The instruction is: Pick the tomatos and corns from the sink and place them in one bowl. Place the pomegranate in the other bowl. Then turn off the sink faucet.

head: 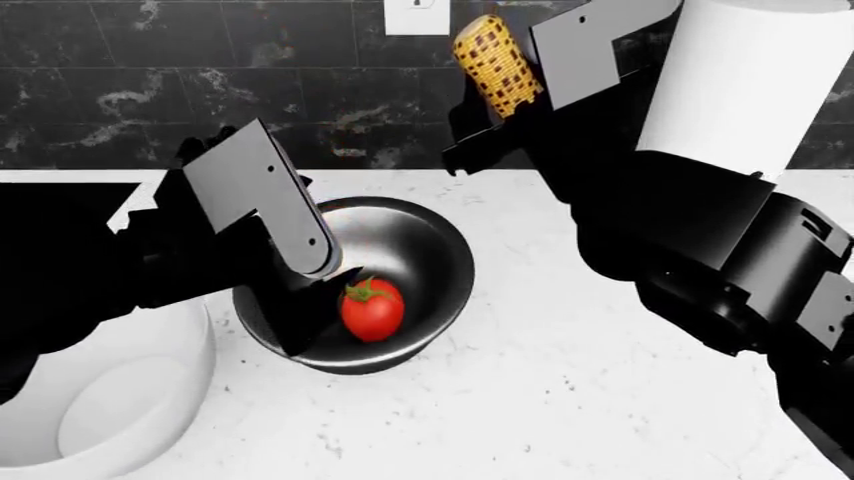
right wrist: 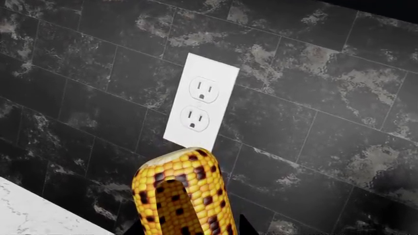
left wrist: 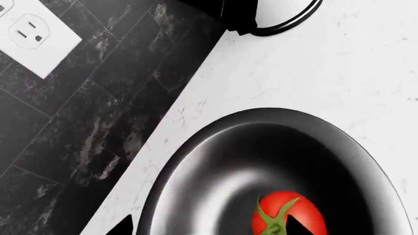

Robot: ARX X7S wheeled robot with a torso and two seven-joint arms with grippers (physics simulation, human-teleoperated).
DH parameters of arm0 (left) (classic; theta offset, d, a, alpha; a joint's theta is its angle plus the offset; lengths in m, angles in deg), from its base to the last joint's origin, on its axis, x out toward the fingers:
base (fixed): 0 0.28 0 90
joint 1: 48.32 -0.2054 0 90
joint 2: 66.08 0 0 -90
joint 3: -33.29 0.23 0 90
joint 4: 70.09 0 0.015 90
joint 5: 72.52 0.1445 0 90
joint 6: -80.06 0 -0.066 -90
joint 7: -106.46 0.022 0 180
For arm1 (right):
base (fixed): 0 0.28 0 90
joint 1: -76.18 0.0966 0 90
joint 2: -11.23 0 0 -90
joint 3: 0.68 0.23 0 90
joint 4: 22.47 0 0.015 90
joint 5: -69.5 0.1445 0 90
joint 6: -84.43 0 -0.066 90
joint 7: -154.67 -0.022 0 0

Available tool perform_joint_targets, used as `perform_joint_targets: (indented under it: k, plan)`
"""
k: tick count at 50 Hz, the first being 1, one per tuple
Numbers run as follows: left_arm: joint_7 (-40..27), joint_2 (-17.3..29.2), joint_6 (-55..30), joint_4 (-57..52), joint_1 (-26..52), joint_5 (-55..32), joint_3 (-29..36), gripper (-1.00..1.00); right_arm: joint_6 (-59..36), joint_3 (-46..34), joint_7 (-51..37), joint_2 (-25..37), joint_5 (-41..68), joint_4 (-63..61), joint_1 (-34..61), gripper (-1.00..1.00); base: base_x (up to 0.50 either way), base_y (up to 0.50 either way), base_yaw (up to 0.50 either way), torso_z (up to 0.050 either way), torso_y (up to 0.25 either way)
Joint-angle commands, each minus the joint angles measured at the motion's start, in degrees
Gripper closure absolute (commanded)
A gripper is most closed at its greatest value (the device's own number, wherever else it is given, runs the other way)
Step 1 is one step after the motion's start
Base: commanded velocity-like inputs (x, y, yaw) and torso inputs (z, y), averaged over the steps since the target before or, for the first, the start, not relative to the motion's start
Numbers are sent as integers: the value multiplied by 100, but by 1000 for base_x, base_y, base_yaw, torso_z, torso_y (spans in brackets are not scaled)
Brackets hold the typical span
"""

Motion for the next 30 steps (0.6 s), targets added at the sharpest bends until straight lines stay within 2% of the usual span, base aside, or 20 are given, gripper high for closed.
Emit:
perform_joint_targets:
  k: [1,6,10,16,21,30]
  plan:
    - [-203,-3,298,26,-109,174,-91,-100,-131,-30,120,-14,-108,1,63,100,0,0,0,0,0]
    - [-1041,-261,724,380,-300,679,-455,-100,-642,-157,132,-51,82,-144,340,100,0,0,0,0,0]
    - [-1887,-402,817,237,-455,1127,-594,-100,-1117,-84,8,-59,480,-267,602,100,0,0,0,0,0]
    - [-2923,-472,830,-89,-779,1227,-1388,-100,-1951,95,-199,-166,1348,-248,1070,100,0,0,0,0,0]
    - [-3509,-379,931,-435,-1053,1480,-1660,-100,-2419,292,-338,-295,2124,-205,1318,100,0,0,0,0,0]
    - [-4329,-316,848,-1015,-1493,1820,-1815,-100,-2722,553,-407,-619,3079,69,1544,100,0,0,0,0,1]
